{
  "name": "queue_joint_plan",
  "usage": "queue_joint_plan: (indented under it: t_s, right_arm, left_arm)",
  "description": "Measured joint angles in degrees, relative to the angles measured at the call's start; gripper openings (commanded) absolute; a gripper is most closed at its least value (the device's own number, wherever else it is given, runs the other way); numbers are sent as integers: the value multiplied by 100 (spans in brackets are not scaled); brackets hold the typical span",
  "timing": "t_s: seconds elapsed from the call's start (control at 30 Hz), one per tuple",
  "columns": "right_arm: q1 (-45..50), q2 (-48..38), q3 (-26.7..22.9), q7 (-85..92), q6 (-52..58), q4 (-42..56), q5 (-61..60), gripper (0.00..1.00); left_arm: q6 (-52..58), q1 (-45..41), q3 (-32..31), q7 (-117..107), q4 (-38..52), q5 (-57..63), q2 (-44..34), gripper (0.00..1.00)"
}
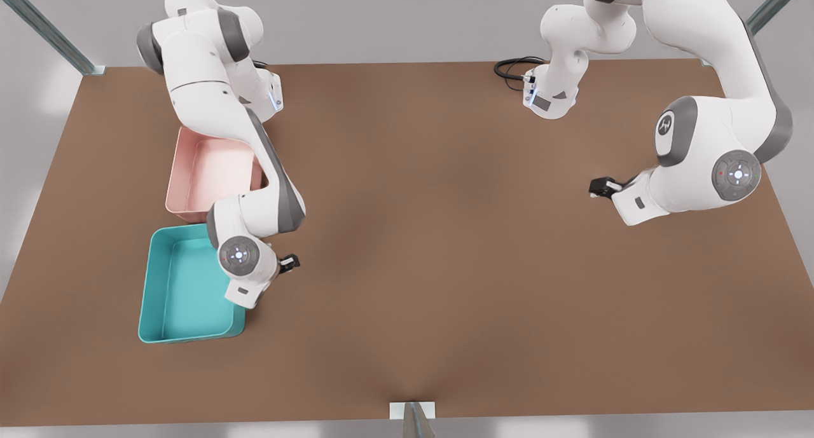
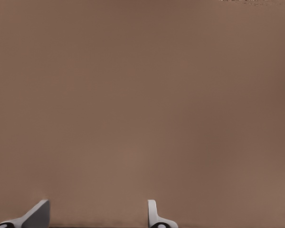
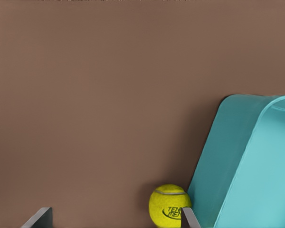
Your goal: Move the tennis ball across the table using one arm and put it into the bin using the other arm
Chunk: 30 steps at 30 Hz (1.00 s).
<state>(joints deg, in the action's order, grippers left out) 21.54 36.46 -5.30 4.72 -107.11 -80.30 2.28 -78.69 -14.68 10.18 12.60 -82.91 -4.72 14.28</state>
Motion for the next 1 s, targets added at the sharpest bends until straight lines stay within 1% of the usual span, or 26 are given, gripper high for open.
queue_joint_plan:
  t_s: [0.23, 0.37, 0.47, 0.57, 0.63, 0.73, 1.0]
  right_arm:
    - [-109, 218, 87, 784, 28, -57, -133, 100]
    - [-209, -42, 138, 1590, 80, -541, 132, 100]
    - [-215, -360, 411, 2269, -365, -1235, 609, 100]
    - [-305, -492, 506, 2995, -896, -1745, 914, 100]
    - [-320, -528, 514, 3546, -1197, -1969, 1038, 100]
    - [-324, -529, 495, 4294, -1497, -2054, 1151, 100]
    - [-309, -650, 300, 5842, -2103, -2770, 1367, 100]
  left_arm:
    - [67, -1, 0, -723, 1, 16, 50, 100]
    - [80, 0, 0, -1025, 1, 17, 54, 100]
    - [82, 0, 0, -1212, 26, 23, 55, 100]
    - [87, 4, 0, -1369, 58, 27, 73, 100]
    - [96, 46, -1, -1461, 202, 30, 80, 100]
    - [94, 102, 1, -1582, 335, 35, 172, 100]
    - [67, 105, 0, -1820, 370, 35, 255, 100]
